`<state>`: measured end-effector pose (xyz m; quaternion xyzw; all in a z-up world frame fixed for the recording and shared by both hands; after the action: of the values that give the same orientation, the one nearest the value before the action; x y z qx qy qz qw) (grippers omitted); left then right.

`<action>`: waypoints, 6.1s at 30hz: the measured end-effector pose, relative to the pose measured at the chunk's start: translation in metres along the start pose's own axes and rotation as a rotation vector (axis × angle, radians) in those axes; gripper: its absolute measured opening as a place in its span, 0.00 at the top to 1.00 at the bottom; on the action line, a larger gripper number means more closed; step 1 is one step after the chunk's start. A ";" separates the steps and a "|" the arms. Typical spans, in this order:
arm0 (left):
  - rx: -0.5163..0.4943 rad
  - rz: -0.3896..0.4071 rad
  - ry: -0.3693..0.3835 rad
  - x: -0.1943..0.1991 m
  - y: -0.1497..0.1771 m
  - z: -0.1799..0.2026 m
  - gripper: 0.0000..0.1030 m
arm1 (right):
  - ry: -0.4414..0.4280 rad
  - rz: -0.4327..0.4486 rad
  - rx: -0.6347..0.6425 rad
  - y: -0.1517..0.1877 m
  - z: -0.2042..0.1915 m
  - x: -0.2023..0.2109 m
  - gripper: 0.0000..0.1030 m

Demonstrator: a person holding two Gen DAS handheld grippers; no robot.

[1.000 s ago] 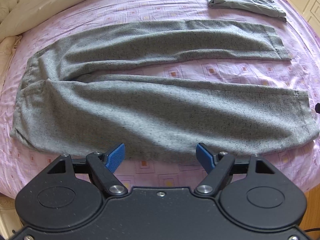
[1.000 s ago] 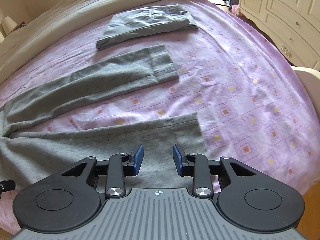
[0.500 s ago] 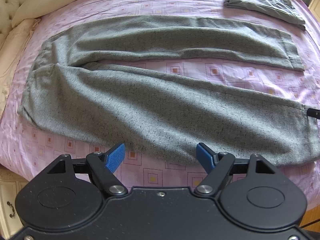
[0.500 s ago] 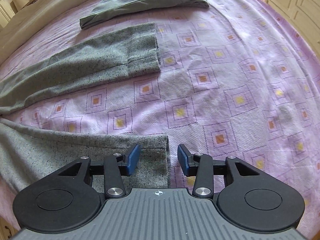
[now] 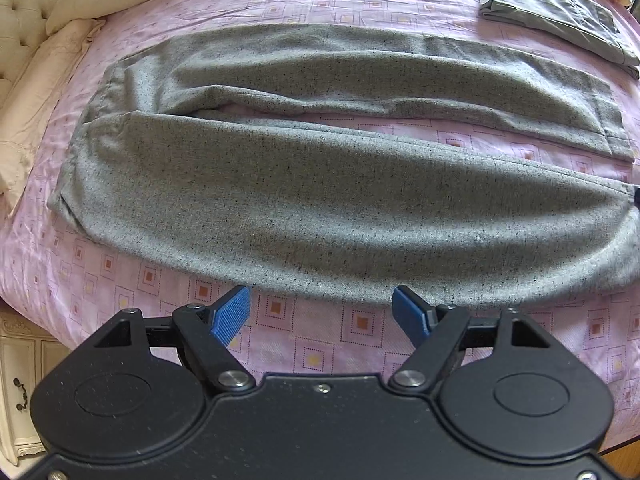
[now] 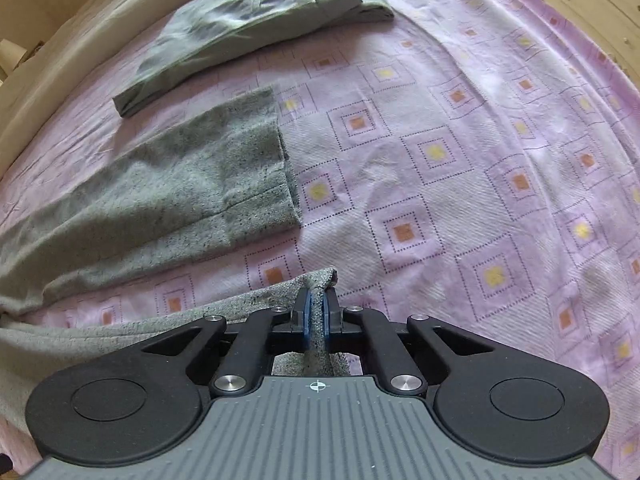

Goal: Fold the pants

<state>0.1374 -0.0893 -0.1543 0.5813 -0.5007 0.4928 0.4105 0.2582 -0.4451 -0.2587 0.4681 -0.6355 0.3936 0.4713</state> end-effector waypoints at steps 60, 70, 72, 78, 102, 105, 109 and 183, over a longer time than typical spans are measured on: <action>0.157 -0.027 -0.114 -0.090 -0.037 -0.240 0.23 | 0.120 0.157 -0.252 0.139 -0.077 0.075 0.88; 0.330 -0.006 -0.083 -0.138 -0.071 -0.389 0.23 | 0.065 0.150 -0.157 0.165 -0.230 0.061 0.88; 0.324 -0.012 -0.067 -0.150 -0.077 -0.398 0.23 | 0.069 0.151 -0.138 0.168 -0.248 0.060 0.88; 0.322 -0.061 -0.007 -0.180 -0.088 -0.400 0.18 | 0.092 0.153 -0.119 0.177 -0.276 0.062 0.88; 0.367 0.005 -0.144 -0.109 -0.092 -0.419 0.67 | 0.061 0.105 -0.105 0.140 -0.262 0.052 0.88; 0.270 0.074 -0.188 -0.082 -0.114 -0.405 0.61 | 0.060 0.107 -0.127 0.114 -0.239 0.049 0.88; 0.202 0.115 -0.162 -0.064 -0.158 -0.382 0.61 | 0.045 0.111 -0.174 0.069 -0.204 0.044 0.88; 0.121 -0.027 0.273 -0.059 -0.347 -0.209 0.97 | -0.071 0.251 -0.425 -0.031 -0.166 0.062 0.97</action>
<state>0.4450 0.1799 -0.1697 0.5392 -0.4016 0.5911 0.4456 0.3192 -0.3109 -0.1560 0.2892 -0.7733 0.2898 0.4841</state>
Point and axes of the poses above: each gripper's, at about its wrist camera, not at the fingertips, and x roughly against the way its jaws point, z to its right, y to its underside, the point moved 7 cm from there along -x, roughly the way its jaws point, and after that the axes turned 14 degrees about -z, right-handed, at the moved point
